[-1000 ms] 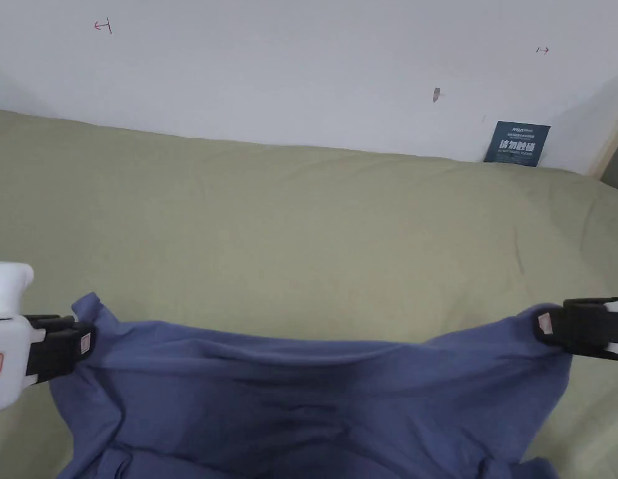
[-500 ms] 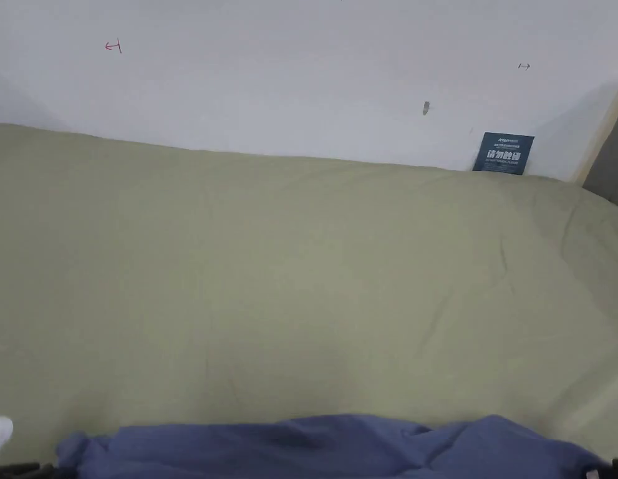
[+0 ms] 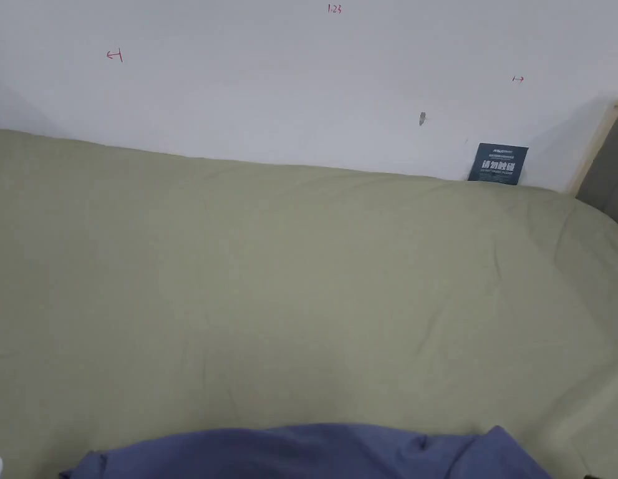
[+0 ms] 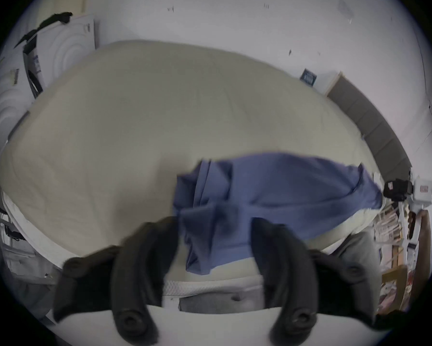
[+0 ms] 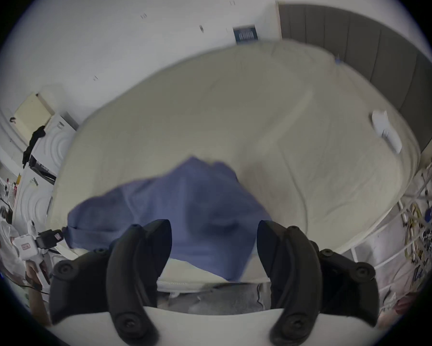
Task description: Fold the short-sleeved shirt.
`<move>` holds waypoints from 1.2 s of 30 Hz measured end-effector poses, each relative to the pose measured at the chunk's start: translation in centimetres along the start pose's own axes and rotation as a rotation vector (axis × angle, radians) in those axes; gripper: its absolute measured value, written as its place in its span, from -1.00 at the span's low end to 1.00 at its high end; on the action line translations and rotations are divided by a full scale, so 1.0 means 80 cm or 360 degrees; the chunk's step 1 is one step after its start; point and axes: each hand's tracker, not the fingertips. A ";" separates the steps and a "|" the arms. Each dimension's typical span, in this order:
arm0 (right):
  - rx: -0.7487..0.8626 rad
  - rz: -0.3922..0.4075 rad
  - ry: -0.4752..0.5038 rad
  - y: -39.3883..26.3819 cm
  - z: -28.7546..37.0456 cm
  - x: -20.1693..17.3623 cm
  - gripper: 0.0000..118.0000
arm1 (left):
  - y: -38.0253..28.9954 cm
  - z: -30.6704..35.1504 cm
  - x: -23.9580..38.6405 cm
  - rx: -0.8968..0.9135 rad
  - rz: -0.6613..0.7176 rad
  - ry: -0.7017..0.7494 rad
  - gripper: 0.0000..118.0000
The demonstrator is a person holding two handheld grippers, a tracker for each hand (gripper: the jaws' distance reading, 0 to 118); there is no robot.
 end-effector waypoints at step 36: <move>0.0307 0.0537 -0.0046 -0.101 0.023 -0.183 -0.97 | -0.046 0.000 0.080 0.0220 0.0009 0.0108 -0.85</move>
